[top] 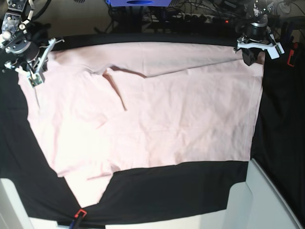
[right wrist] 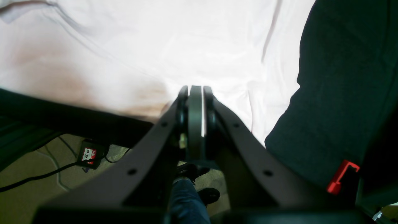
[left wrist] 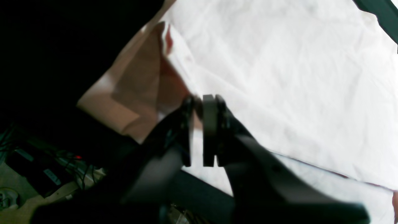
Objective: Fold the T-shirt properly
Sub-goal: 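Release the collar-side corners and lift both grippers, then move both grippers along the shirt's sides toward its middle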
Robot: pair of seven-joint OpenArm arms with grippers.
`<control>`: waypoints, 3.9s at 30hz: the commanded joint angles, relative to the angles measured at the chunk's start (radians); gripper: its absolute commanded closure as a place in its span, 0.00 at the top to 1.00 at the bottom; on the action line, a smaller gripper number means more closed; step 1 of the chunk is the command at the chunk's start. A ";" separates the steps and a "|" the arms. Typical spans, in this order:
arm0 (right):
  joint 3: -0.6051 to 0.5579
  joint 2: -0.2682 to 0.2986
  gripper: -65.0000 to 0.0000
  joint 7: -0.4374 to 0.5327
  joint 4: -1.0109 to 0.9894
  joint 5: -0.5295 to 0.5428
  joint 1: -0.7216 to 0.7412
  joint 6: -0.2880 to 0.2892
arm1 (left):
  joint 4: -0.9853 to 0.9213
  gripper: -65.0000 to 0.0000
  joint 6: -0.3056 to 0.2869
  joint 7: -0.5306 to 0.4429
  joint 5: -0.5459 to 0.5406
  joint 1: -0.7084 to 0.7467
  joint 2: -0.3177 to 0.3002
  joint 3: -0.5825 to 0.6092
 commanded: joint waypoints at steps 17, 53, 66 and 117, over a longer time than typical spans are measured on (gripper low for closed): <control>0.003 0.006 0.01 0.019 -0.035 0.003 0.000 -0.005 | -0.029 0.00 -0.006 -0.021 -0.009 -0.088 -0.007 -0.015; 0.002 0.006 0.01 0.020 -0.041 0.003 0.000 -0.005 | -0.105 0.44 -0.006 -0.021 -0.009 -0.189 -0.016 -0.136; 0.012 0.011 0.02 0.014 -0.041 -0.002 0.099 -0.005 | 0.096 0.43 -0.006 -0.019 0.132 -0.111 -0.093 -0.125; 0.144 0.291 0.58 0.076 -1.069 -0.021 0.936 -0.005 | -0.213 0.45 -0.006 0.116 0.499 -0.511 -0.096 -0.125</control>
